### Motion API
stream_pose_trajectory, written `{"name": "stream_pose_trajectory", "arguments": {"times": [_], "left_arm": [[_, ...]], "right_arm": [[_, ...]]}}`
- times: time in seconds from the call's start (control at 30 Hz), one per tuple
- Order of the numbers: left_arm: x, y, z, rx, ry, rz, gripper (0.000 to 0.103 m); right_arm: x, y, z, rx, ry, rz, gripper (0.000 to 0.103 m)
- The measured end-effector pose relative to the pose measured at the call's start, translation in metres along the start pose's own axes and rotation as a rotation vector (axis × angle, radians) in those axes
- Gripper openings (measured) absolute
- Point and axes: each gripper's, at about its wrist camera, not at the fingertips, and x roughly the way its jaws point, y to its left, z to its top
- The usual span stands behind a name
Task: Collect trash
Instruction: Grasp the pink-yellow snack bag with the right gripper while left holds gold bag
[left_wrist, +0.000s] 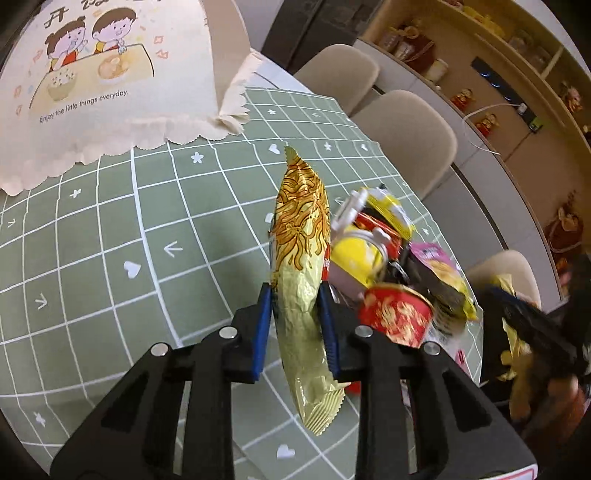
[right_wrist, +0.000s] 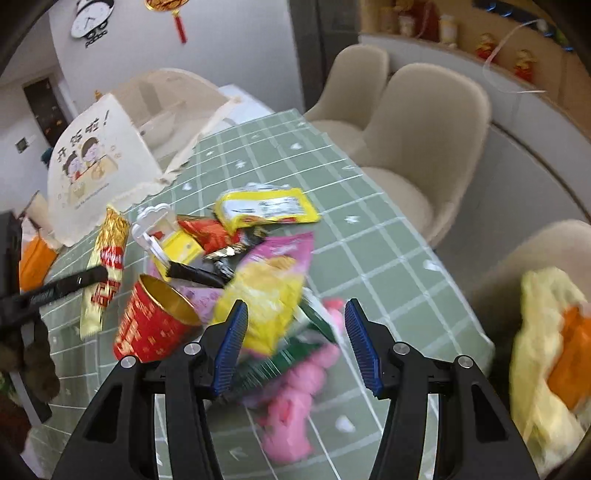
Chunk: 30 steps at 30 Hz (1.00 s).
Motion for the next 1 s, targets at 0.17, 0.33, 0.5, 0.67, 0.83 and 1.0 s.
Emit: {"name": "stream_pose_trajectory", "arguments": {"times": [0.17,0.33,0.5,0.67,0.83,1.0], "left_arm": [[-0.002,0.003,-0.010,-0.009,-0.009,0.038,0.025],[0.007,0.009,-0.016,-0.016,0.023,0.051,0.026],[0.008,0.016,-0.019,-0.048,0.035,0.049,0.026],[-0.004,0.012,-0.014,-0.071,0.017,0.013,0.026],[-0.031,-0.013,-0.005,-0.022,-0.038,-0.022,0.026],[-0.067,-0.050,0.000,0.020,-0.091,-0.052,0.026]], "right_arm": [[0.048,0.000,0.027,-0.007,0.082,-0.017,0.052],[0.077,-0.015,0.024,0.098,0.172,0.036,0.025],[0.058,-0.013,0.018,0.087,0.123,0.053,0.011],[0.012,-0.009,0.021,0.083,0.045,0.076,0.009],[-0.043,-0.002,0.016,0.051,-0.040,0.081,0.009],[-0.098,0.004,0.004,-0.008,-0.121,0.046,0.009]]}}
